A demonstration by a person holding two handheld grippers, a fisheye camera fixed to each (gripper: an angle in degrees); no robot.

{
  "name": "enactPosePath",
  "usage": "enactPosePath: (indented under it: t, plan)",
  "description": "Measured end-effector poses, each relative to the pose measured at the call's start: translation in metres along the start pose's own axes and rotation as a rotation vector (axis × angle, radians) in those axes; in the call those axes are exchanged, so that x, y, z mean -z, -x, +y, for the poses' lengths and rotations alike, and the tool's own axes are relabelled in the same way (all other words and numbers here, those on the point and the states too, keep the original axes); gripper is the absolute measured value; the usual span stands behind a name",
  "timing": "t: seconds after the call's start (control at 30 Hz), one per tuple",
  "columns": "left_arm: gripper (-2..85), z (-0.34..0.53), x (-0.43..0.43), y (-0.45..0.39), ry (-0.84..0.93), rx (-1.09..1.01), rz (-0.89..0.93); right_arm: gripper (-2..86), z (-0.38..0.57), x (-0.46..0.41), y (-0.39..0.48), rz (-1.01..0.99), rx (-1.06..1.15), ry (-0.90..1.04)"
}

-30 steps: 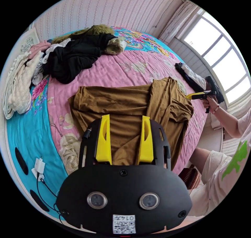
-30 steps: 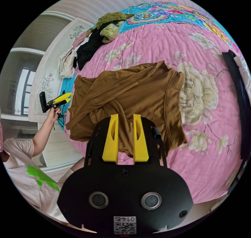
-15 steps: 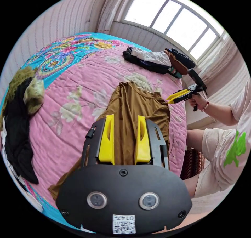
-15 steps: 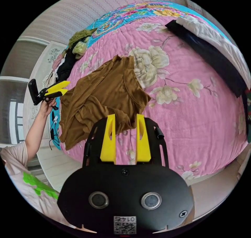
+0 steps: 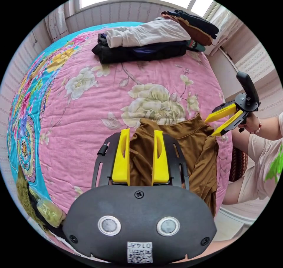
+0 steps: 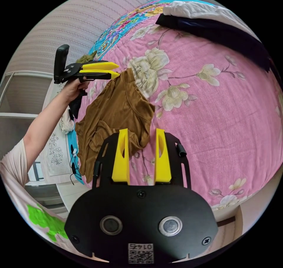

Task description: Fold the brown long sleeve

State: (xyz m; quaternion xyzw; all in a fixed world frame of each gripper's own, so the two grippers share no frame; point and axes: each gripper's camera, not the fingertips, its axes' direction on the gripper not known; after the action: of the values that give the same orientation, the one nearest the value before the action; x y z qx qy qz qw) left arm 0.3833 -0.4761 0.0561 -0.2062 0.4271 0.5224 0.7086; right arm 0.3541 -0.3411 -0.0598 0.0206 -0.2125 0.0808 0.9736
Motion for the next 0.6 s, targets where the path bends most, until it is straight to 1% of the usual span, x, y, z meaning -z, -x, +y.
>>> enactPosePath:
  t: [0.07,0.1,0.23,0.33,0.37,0.4,0.43,0.47,0.53,0.6]
  plan:
    - [13.0,-0.008,-0.014,0.000,0.071,-0.020,0.030,13.4,0.005,-0.008,0.003,0.019,0.003,0.004]
    - [13.1,-0.009,-0.015,0.000,0.078,-0.023,0.028,13.3,0.009,-0.013,0.006,0.038,0.005,0.003]
    - [12.5,-0.012,-0.009,-0.001,0.061,-0.041,0.003,13.0,0.023,-0.019,0.017,0.057,0.018,-0.049]
    - [11.6,-0.014,-0.002,0.003,0.042,-0.049,0.003,13.0,0.029,-0.038,0.033,0.077,0.048,0.001]
    - [10.9,-0.015,-0.007,0.002,0.084,-0.068,0.046,12.1,0.033,-0.044,0.039,0.097,0.046,-0.003]
    - [10.5,-0.015,-0.009,0.001,0.102,-0.073,0.050,10.5,0.036,-0.050,0.044,0.135,0.028,-0.007]
    - [8.6,-0.014,-0.007,-0.002,0.100,-0.083,0.023,7.9,0.038,-0.052,0.046,0.161,0.015,-0.007]
    - [5.8,-0.013,-0.004,-0.006,0.095,-0.109,0.013,2.7,0.041,-0.056,0.050,0.176,0.011,-0.009]
    - [2.4,-0.011,-0.002,-0.009,0.105,-0.121,0.076,1.6,0.047,-0.062,0.056,0.092,0.019,-0.009]
    - [1.2,-0.006,0.005,-0.010,0.096,-0.120,0.083,0.9,0.057,-0.067,0.065,0.037,0.010,-0.019]
